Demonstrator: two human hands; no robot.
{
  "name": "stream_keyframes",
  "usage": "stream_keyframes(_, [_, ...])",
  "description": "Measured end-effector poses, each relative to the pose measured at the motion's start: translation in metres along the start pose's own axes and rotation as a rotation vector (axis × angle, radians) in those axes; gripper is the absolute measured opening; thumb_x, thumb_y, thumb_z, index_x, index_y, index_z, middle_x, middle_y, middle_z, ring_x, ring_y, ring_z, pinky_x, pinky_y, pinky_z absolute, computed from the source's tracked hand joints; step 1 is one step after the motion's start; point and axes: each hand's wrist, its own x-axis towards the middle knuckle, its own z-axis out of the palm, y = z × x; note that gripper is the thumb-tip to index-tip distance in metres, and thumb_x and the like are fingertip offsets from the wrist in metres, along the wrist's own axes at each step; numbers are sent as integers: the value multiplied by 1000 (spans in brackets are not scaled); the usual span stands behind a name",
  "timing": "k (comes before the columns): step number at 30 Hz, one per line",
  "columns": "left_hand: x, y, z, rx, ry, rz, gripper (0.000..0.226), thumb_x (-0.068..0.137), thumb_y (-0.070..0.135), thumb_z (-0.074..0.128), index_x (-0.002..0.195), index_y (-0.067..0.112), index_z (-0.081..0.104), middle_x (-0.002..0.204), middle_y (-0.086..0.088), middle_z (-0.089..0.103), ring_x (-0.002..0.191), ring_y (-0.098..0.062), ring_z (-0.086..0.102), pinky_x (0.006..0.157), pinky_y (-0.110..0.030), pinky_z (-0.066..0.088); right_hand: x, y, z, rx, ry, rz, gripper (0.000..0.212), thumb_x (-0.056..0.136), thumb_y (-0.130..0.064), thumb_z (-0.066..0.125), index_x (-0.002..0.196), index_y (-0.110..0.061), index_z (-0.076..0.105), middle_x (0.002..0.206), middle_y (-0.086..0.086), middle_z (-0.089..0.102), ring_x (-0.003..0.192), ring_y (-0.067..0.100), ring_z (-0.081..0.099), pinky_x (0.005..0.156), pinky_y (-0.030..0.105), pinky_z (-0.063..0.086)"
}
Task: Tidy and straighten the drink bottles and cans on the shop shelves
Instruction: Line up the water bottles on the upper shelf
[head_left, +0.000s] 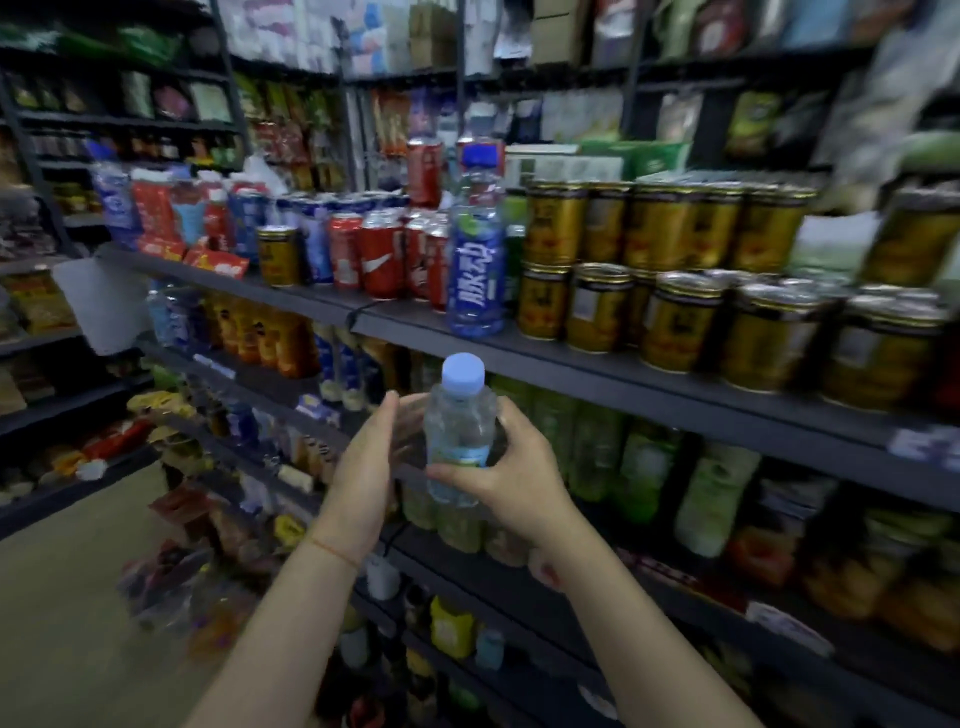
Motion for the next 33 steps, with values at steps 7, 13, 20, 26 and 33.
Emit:
stream_keyframes(7, [-50,-47,72,86,66,-188,25,98,19,52,86,21,74,94,-12,74,91,-34,69,80,-45,57,-82,3,-73,-73,41,151,48,79,-16,80,118,-22,51,101,-4,68,88,8,69,70,22,56])
stream_keyframes(13, [-115,-1,212,184,-94,61,25,96,10,53,79,17,70,78,-2,70,71,-9,66,66,-23,52,-145,-33,-193,50,327,142,40,82,-24,80,112,-19,54,95,-2,68,78,6,69,61,18,53])
stream_keyframes(20, [-210,17,398,271,-194,407,17,94,23,56,89,14,69,82,-4,69,78,-21,66,77,-48,54,-242,-68,-382,-72,449,-106,40,78,-40,82,107,-24,59,96,-4,71,81,2,70,65,18,55])
stream_keyframes(26, [-278,20,563,304,-236,662,42,96,41,49,135,27,51,129,6,53,110,-9,57,94,-43,52,-322,-64,-529,-230,564,-144,86,70,-72,71,137,-21,48,128,-7,61,118,5,58,92,31,53])
stream_keyframes(33, [-316,28,668,726,-114,1090,56,100,23,54,152,20,34,161,-7,25,149,-30,20,119,-49,24,-377,-59,-628,-410,811,-186,63,78,-60,69,121,-14,57,112,-4,55,101,7,54,77,17,45])
